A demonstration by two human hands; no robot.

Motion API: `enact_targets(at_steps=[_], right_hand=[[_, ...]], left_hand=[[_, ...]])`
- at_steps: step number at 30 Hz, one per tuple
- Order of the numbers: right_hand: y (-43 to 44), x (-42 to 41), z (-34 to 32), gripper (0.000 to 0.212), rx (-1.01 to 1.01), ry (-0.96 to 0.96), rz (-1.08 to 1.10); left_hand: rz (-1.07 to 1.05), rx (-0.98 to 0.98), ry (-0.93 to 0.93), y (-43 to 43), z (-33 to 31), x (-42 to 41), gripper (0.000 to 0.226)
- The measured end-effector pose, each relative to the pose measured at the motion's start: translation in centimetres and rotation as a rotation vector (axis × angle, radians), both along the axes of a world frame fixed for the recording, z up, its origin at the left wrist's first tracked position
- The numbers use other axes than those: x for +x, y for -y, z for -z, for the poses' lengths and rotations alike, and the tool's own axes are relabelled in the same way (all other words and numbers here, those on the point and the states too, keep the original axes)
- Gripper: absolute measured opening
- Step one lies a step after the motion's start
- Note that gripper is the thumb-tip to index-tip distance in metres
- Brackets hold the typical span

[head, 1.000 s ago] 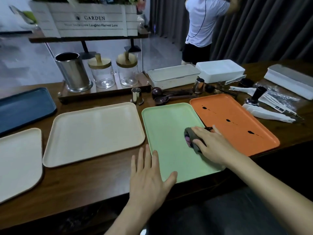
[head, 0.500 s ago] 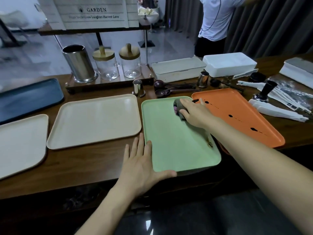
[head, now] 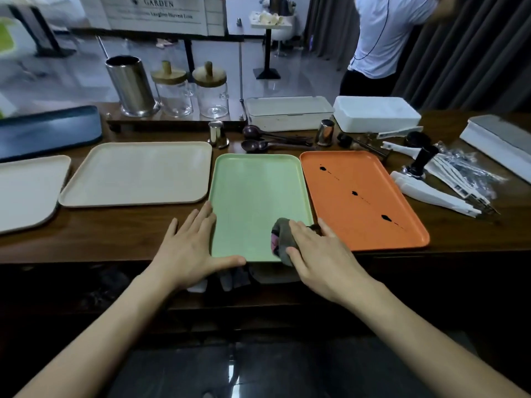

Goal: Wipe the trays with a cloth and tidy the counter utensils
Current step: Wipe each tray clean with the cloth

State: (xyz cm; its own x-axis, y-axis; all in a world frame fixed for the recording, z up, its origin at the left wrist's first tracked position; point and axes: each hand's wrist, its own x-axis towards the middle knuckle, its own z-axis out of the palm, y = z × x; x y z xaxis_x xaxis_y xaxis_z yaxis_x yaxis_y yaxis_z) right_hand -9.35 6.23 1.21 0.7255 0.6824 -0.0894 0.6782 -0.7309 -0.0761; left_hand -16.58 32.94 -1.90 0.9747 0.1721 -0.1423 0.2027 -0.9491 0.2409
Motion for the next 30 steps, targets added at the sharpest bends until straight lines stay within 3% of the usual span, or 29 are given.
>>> enact_targets(at_steps=[14, 23, 30], right_hand=[[-4.3, 9.3, -1.1, 0.053, 0.006, -0.135, 0.083], [1.5, 4.7, 0.2, 0.06, 0.086, -0.258, -0.043], [-5.6, 0.7, 0.3, 0.058, 0.149, -0.188, -0.031]], left_hand=[[0.014, -0.069, 0.051, -0.3, 0.4, -0.2, 0.139], [0.018, -0.027, 0.119, -0.2, 0.9, -0.4, 0.137], [0.023, -0.04, 0.137, -0.2, 1.2, -0.4, 0.133]])
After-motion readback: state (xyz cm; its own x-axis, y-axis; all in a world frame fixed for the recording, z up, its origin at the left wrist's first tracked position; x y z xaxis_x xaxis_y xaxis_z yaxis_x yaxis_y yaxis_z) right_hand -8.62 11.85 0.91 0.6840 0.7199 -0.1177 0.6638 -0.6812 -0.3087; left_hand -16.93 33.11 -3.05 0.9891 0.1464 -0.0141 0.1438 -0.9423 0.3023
